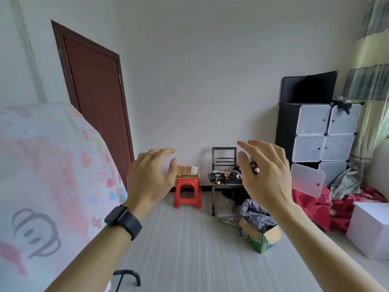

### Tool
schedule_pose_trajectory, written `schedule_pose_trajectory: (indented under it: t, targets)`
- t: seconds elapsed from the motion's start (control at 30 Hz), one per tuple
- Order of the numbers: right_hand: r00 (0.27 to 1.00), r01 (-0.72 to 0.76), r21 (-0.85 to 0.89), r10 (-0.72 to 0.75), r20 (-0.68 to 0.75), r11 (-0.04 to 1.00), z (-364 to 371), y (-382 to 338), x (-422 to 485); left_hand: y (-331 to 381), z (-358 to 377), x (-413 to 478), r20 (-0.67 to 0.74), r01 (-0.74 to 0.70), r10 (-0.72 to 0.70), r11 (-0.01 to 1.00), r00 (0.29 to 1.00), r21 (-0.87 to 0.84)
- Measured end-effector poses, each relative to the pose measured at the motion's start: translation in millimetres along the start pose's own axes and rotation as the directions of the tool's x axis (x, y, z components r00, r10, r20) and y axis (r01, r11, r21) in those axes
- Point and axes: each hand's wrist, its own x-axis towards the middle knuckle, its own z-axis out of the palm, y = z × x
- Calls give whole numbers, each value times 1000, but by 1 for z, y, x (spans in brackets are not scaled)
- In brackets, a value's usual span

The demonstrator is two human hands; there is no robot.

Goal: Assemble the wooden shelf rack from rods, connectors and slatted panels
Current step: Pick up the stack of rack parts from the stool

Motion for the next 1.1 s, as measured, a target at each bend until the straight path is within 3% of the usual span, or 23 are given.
schedule_pose_trajectory:
  t: [0.2,0.43,0.8,1.1]
  targets:
    - [994,-46,-9,47,102,999,49,35,-44,-33,49,-33,100,86,-90,996,991,36]
    - [981,-67,-20,69,181,998,148,74,-40,-86,118,-10,146,112,-131,985,981,133]
    - [934,-66,-92,94,346,994,348,146,29,-218,278,117,257,96,-162,964,953,250]
    - [878,-130,-140,180,443,982,498,227,77,-292,417,209,336,132,-197,970,921,206]
